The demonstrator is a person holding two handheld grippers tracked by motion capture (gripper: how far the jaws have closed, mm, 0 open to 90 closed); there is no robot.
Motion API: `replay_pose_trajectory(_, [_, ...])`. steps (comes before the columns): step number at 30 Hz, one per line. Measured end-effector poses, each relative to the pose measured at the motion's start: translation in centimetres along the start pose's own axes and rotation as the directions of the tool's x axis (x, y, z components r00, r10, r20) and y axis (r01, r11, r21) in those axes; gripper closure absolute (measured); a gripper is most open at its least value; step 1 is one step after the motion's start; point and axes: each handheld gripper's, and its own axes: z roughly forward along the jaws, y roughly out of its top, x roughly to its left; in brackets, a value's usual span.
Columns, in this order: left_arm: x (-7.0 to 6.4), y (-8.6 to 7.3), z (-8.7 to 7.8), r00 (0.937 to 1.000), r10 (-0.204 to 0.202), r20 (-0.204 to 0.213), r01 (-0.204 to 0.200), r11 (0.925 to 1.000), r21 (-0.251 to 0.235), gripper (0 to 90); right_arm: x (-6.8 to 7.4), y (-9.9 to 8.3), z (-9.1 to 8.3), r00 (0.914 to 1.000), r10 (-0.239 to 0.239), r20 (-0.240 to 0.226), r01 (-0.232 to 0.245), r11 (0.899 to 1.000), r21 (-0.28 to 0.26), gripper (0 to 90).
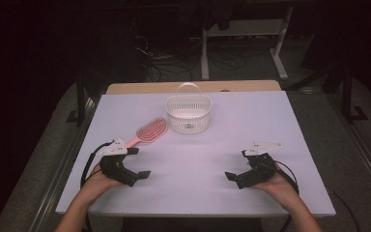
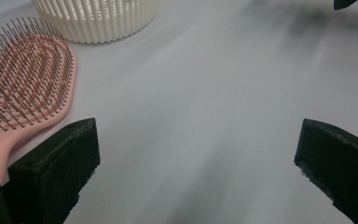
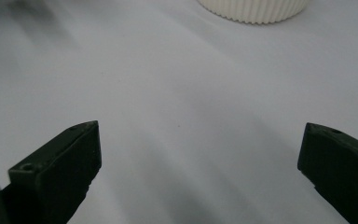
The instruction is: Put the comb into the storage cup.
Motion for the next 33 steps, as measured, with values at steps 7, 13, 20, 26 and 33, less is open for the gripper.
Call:
replay_pose_trajectory(7, [0.2, 0.1, -0.4, 1.0000, -0.006, -0.002, 0.006, 1.0000, -0.004, 0.0, -0.1, 0.1, 0.2, 1.0000, -0.001, -0.002, 0.001, 1.000, 0.005, 0.0])
replay_pose_trajectory(13, [0.4, 0.2, -0.7, 1.0000, -0.006, -0.003, 0.006, 0.9999, -0.013, 0.0, 0.1, 0.3, 0.3, 1.0000, -0.008, 0.003, 0.008, 1.000, 0.008, 0.0])
replay_pose_trajectory(20, [0.8, 0.5, -0.7, 0.9998, -0.017, -0.007, 0.017, 0.9996, -0.021, 0.0, 0.1, 0.3, 0.3, 1.0000, -0.008, 0.000, 0.008, 1.000, 0.007, 0.0])
replay_pose_trajectory(26, [1.1, 0.8, -0.9, 0.9993, -0.032, -0.017, 0.032, 0.9992, -0.024, 0.0, 0.1, 0.4, 0.3, 0.9999, -0.012, -0.006, 0.013, 1.000, 0.007, 0.0])
replay_pose_trajectory(33, [1.2, 1.2, -1.2, 0.9993, -0.028, -0.025, 0.027, 0.9992, -0.029, 0.0, 0.2, 0.4, 0.4, 0.9998, -0.014, -0.013, 0.015, 1.000, 0.011, 0.0])
